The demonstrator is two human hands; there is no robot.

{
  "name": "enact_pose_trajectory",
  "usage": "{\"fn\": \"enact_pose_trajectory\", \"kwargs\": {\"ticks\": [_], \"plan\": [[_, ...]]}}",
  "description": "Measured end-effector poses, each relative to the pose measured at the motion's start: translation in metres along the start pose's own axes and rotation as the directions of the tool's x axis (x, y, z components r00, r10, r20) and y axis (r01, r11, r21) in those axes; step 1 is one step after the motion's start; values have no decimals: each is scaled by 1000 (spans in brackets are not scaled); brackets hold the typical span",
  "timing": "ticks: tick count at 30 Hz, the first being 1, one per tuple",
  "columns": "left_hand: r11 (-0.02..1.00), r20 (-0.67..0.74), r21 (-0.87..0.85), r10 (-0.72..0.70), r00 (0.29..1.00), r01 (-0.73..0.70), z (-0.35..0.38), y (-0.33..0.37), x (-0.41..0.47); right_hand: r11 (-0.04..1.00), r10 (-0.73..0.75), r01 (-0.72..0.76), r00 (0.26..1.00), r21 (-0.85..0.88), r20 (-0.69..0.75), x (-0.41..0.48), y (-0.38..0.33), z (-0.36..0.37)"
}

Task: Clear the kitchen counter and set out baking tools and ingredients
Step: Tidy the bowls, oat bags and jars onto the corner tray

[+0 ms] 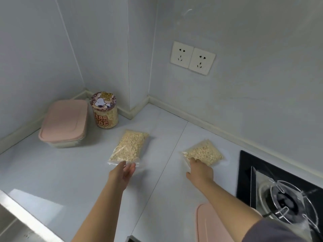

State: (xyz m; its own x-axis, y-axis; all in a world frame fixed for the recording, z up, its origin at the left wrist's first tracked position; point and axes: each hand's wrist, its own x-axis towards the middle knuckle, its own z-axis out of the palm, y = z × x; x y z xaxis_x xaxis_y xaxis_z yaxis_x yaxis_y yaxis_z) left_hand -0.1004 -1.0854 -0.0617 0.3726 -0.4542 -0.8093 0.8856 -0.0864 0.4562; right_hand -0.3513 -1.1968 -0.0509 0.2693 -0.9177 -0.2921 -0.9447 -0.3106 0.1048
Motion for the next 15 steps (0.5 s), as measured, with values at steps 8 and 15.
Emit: {"fn": "enact_pose_trajectory", "kwargs": {"ticks": [8,15], "plan": [[977,-96,210,58,994,-37,10,18,24,920,20,20,995,-392,96,28,-17,4],[686,167,571,441,882,-451,33,40,6,920,16,45,988,-388,153,40,-17,-13]]}}
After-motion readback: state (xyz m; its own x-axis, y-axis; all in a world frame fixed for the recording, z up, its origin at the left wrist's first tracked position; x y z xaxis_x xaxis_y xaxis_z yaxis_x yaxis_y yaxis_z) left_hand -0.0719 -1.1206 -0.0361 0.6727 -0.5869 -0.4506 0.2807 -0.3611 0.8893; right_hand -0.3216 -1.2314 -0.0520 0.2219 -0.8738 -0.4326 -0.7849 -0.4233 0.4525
